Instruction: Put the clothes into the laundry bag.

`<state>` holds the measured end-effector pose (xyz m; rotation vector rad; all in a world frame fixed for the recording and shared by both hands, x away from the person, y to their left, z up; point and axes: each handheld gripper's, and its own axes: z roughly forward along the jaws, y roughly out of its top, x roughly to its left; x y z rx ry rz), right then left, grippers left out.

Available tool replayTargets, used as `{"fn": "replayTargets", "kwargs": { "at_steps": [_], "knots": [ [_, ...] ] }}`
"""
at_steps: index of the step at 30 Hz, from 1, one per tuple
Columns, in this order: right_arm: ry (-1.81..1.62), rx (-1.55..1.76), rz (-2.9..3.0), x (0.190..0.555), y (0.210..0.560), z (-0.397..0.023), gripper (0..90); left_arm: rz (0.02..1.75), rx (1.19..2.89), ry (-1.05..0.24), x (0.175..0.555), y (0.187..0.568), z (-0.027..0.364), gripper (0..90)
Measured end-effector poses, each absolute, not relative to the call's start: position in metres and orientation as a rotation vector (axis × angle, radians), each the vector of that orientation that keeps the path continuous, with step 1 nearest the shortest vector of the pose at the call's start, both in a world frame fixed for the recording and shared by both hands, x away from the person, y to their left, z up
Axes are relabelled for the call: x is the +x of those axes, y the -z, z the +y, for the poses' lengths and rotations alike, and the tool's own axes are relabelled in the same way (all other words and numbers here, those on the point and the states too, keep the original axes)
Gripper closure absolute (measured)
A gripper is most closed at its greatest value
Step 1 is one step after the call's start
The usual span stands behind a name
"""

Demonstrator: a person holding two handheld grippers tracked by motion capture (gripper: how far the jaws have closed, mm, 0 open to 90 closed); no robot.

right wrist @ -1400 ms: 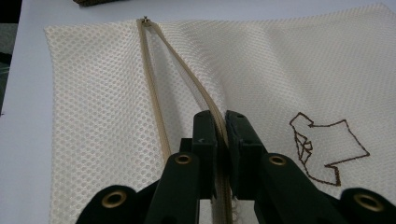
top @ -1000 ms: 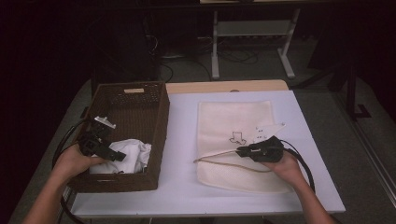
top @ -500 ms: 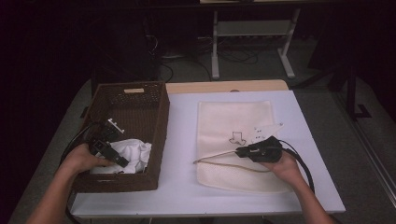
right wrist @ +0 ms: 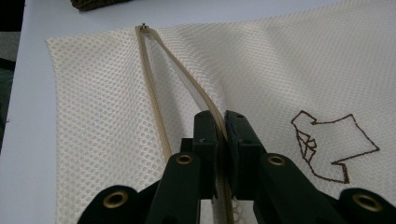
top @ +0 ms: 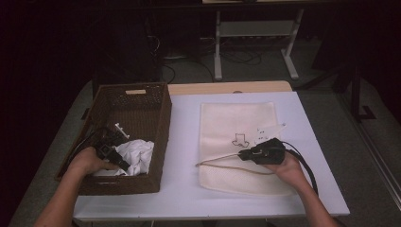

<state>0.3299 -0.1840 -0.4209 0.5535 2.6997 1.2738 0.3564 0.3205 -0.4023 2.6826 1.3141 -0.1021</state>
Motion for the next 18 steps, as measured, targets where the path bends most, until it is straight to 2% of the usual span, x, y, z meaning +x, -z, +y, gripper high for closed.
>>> {"fn": "replayTargets", "kwargs": {
  "at_steps": [5, 18],
  "knots": [
    [-1.284, 0.551, 2.714, 0.3311, 0.4201, -0.1842, 83.0, 1.329, 2.67, 0.102, 0.3577, 0.4041, 0.3209, 61.2],
    [-1.296, 0.542, 2.748, 0.3329, 0.4182, -0.1849, 83.5, 1.352, 2.625, 0.11, 0.3601, 0.3991, 0.3234, 68.3]
  ]
}}
